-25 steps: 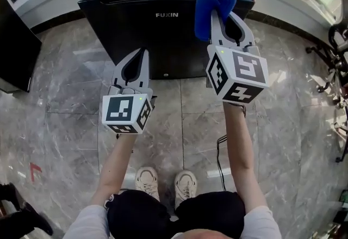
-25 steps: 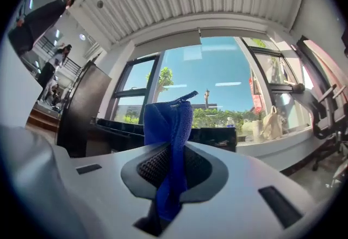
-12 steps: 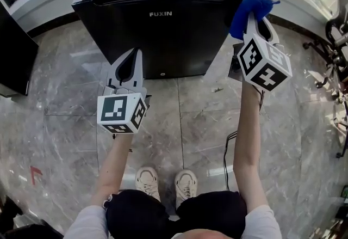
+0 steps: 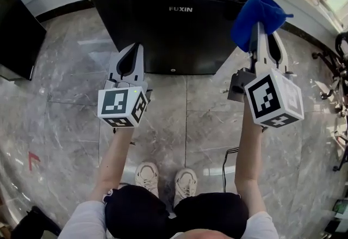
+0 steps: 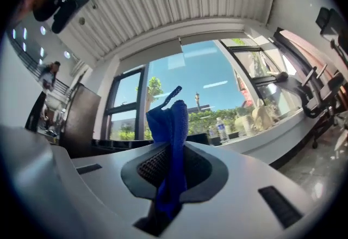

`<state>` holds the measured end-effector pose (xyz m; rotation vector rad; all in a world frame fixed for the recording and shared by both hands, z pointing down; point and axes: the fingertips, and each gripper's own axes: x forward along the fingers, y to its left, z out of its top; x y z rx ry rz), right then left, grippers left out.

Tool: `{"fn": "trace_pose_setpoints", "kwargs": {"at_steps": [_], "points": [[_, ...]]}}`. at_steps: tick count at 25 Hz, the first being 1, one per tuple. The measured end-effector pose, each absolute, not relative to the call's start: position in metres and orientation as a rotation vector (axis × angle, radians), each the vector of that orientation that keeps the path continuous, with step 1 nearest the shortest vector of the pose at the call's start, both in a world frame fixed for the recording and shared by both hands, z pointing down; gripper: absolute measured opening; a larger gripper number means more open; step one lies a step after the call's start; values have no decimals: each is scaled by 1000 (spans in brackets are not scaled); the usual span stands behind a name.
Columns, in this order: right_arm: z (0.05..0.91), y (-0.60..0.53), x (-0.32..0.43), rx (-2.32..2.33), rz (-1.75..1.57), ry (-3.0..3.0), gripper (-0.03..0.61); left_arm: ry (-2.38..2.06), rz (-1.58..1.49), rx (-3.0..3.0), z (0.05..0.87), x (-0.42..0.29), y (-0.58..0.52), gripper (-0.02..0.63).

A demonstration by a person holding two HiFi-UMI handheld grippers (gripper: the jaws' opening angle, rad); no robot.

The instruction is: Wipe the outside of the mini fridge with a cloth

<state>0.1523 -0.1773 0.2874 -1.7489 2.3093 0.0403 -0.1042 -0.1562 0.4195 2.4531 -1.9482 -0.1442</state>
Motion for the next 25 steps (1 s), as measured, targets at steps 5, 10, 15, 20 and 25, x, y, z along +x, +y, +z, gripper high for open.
{"fn": "trace_pose_setpoints", "kwargs": {"at_steps": [5,10,15,20,25], "points": [[294,-159,44,-1401,-58,2523,60,-2011,-150,2407,416,-130,-153,5],[334,-158,-49,-1228,-102,2689,60,-2062,-98,2382,422,-159,-147,5],[365,-170,-125,-1190,-107,2746,60,-2155,-69,2289,433,-211,-134,5],[375,-180,-176,-1207,-41,2758,60,-2214,-24,2233,443,-245,-126,5],[385,-193,-192,-1302,14,2726,60,-2241,11,2189,453,-266,-120,5]]}}
